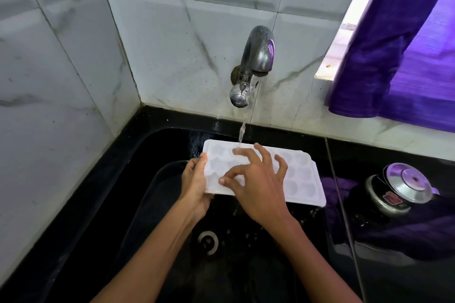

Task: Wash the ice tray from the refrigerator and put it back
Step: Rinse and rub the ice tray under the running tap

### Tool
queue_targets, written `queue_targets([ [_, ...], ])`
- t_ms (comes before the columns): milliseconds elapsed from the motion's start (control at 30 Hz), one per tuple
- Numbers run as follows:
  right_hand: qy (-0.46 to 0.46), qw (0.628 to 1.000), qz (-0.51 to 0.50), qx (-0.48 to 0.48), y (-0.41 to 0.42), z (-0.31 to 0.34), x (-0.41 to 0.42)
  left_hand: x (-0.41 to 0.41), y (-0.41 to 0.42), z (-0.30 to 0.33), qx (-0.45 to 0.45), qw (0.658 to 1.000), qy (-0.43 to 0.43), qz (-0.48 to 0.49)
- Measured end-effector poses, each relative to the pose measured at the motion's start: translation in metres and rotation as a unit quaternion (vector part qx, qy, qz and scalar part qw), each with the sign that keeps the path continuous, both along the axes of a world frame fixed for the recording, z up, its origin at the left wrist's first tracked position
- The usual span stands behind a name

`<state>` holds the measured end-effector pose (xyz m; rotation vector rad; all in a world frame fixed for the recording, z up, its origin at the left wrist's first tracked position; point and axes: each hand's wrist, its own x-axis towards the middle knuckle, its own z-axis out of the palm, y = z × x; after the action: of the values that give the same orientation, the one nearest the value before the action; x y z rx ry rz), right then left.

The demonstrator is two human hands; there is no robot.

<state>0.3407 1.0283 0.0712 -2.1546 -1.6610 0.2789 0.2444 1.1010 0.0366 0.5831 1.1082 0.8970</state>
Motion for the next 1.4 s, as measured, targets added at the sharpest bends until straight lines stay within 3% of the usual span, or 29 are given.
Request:
queue_targets([
  [200, 0.123, 0.992, -0.026, -0.01, 0.014, 0.013, 0.027, -0.021, 0.008, -0.002, 0.004, 1.0, -0.001, -0.002],
  [433, 0.315, 0.947, -0.059, -0.033, 0.068, 0.056, 0.054, -0.053, 0.015, -0.006, 0.008, 0.999, 0.028, -0.029],
  [533, 0.396, 0.914, -0.071, -0.055, 0.097, 0.081, 0.05, -0.063, 0.019, -0.011, 0.006, 0.999, 0.035, -0.03],
  [633, 0.5, 0.856, -0.105, -0.079, 0.124, 0.098, 0.043, -0.07, 0.022, -0.015, 0.009, 0.999, 0.032, -0.039],
  [800, 0.499, 0.85, -0.152, -0.076, 0.152, 0.097, 0.044, -0.074, 0.027, -0.018, 0.018, 0.999, 0.02, -0.046],
  [933, 0.582, 0.793, -0.174, -0.041, 0.161, 0.068, 0.058, -0.077, 0.03, -0.018, 0.012, 0.999, 0.008, -0.047],
  [1100, 0.726, 0.677, -0.118, -0.018, 0.16, 0.052, 0.071, -0.08, 0.038, -0.023, -0.005, 0.999, -0.012, -0.044],
  [1300, 0.78, 0.618, -0.093, -0.012, 0.164, 0.04, 0.073, -0.081, 0.047, -0.031, -0.009, 0.998, -0.031, -0.046],
  [1400, 0.82, 0.569, -0.064, 0.013, 0.166, 0.032, 0.069, -0.083, 0.049, -0.033, 0.002, 0.998, -0.028, -0.048],
])
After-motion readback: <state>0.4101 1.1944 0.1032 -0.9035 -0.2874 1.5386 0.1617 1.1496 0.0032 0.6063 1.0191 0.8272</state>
